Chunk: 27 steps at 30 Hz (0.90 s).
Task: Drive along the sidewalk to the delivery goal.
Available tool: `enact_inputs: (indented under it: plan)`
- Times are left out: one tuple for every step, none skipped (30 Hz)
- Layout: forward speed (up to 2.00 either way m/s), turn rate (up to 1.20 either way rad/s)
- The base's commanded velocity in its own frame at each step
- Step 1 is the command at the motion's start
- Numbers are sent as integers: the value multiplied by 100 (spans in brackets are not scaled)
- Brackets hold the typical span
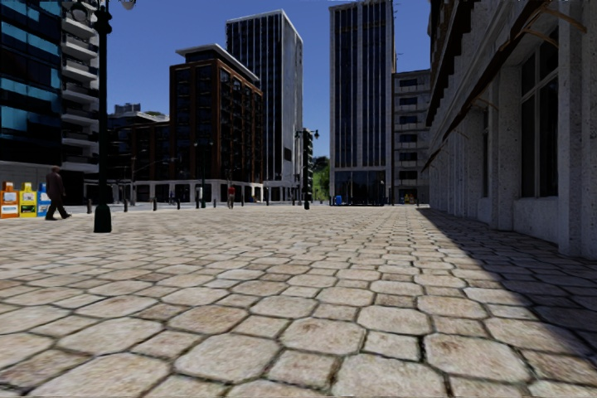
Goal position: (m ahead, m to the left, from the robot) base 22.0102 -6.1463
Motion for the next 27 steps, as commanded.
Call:
enact_inputs:
  plan:
    - [200, -75]
    - [200, -75]
    - [200, -75]
    - [200, -75]
    - [200, -75]
    - [200, -75]
    - [200, -75]
    - [200, -75]
    - [200, -70]
    - [200, -63]
    - [200, -62]
    - [200, -41]
    - [200, -41]
    - [200, -14]
    - [200, -3]
    - [200, 0]
    - [200, 0]
    - [200, 0]
    - [200, 0]
    - [200, 0]
    - [200, 0]
    - [200, 0]
    - [200, 0]
    - [200, 0]
    - [200, 0]
    - [200, 0]
    - [200, 0]
